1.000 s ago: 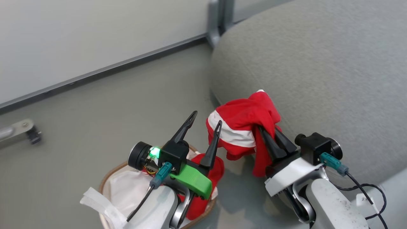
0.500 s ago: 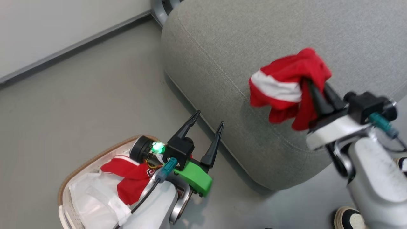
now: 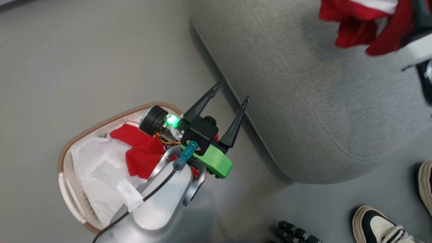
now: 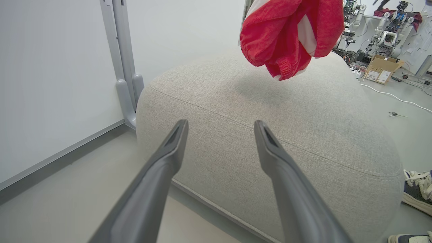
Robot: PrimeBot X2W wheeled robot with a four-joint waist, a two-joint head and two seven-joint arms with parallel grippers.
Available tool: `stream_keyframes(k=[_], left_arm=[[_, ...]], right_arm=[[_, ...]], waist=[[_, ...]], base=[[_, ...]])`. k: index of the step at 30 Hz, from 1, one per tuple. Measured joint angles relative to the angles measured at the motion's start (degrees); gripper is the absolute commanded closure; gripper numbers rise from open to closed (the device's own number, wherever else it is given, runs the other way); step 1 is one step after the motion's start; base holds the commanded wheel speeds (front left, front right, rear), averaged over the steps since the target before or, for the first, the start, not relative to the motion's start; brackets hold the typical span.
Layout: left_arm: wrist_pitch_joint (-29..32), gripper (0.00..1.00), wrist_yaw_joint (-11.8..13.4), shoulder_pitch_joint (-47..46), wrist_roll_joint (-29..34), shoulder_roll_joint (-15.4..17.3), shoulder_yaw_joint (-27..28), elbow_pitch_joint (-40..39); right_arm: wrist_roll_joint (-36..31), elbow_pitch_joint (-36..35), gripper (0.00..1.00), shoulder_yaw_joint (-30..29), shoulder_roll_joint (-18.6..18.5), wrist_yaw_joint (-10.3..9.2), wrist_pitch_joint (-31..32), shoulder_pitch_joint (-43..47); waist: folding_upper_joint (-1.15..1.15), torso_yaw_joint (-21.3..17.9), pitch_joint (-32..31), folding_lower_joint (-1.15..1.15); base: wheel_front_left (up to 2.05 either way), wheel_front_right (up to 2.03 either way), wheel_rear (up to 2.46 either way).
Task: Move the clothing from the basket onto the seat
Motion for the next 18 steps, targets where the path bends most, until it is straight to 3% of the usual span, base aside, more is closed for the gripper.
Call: stream_keyframes(k=[9, 15, 16, 17, 18], left_arm=[[0.0, 0.0, 0.78, -3.57, 0.27, 0.03, -2.14, -1.62], [0.0, 0.0, 1.48, -4.71, -0.75, 0.08, -3.31, -2.01], [0.0, 0.0, 1.76, -4.72, -1.03, 0.08, -3.32, -2.04], [0.0, 0.0, 1.83, -4.72, -1.4, 0.1, -3.39, -1.99], [0.0, 0.0, 1.85, -4.72, -1.76, 0.09, -3.48, -1.91]], right_arm=[[-2.12, 8.9, 1.0, -4.33, -2.3, 0.01, 0.0, -9.17], [-1.45, 13.02, 1.0, -10.25, -1.54, 0.0, -0.01, -12.7], [-1.81, 14.12, 0.74, -10.73, -1.04, 0.01, -0.02, -12.53], [-2.29, 15.26, 0.05, -11.43, -0.36, 0.0, -0.01, -11.94], [-2.89, 16.25, 0.0, -12.05, 0.23, 0.01, 0.0, -10.98]], waist=[[0.0, 5.44, 7.69, 0.01], [0.0, 9.35, 11.46, 0.01], [0.0, 9.84, 11.82, 0.01], [0.0, 10.41, 12.19, 0.01], [0.0, 10.97, 12.46, 0.01]], base=[[0.0, 0.0, 0.0], [0.0, 0.0, 0.0], [0.0, 0.0, 0.0], [0.0, 0.0, 0.0], [0.0, 0.0, 0.0]])
